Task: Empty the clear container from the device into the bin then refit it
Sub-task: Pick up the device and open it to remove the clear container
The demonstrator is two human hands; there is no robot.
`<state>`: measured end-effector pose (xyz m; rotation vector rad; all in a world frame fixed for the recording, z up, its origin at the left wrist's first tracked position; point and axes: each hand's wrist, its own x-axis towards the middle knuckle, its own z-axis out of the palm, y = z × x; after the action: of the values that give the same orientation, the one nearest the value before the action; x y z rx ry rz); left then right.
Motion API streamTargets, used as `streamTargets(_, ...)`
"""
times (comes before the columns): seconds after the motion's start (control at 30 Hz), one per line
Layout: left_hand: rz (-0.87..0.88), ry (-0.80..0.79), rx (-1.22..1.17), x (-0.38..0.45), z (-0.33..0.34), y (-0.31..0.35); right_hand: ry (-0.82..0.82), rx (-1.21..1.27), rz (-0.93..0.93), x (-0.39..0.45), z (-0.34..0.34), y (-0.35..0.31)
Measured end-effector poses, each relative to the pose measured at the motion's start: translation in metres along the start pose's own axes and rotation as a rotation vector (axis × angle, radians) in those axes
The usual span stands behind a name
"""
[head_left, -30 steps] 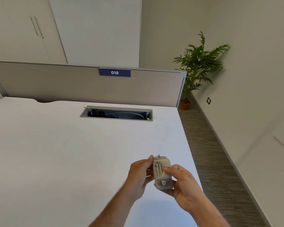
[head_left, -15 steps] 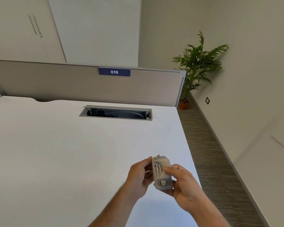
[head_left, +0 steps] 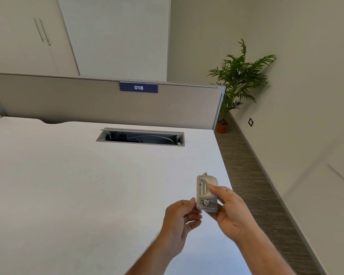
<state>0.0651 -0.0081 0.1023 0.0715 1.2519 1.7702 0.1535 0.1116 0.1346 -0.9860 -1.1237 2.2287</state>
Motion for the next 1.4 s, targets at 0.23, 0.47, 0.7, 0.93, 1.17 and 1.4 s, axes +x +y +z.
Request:
streamTargets(0.23, 0.100, -0.041, 0.061, -0.002, 0.010, -0.001, 0.048, 0.068, -0.022, 0.002, 0.000, -0.003)
streamTargets(0.47, 0.142, -0.023, 0.071, -0.002, 0.014, -0.005, 0.053, 0.104, -0.017, 0.002, 0.000, -0.003)
streamTargets(0.7, 0.143, -0.025, 0.050, -0.002, 0.015, -0.006, 0.063, 0.120, -0.012, 0.003, -0.001, -0.003)
streamTargets(0.93, 0.149, -0.031, 0.054, 0.000, 0.011, -0.010, 0.068, 0.110, 0.016, 0.002, -0.003, -0.003)
streamTargets(1.17, 0.485, 0.054, 0.480, 0.008, 0.001, 0.000, 0.070, 0.098, 0.019, 0.000, -0.005, -0.003)
streamTargets(1.4, 0.665, -0.327, 1.171, 0.028, 0.002, 0.042, 0.021, 0.018, 0.018, -0.003, -0.006, 0.001)
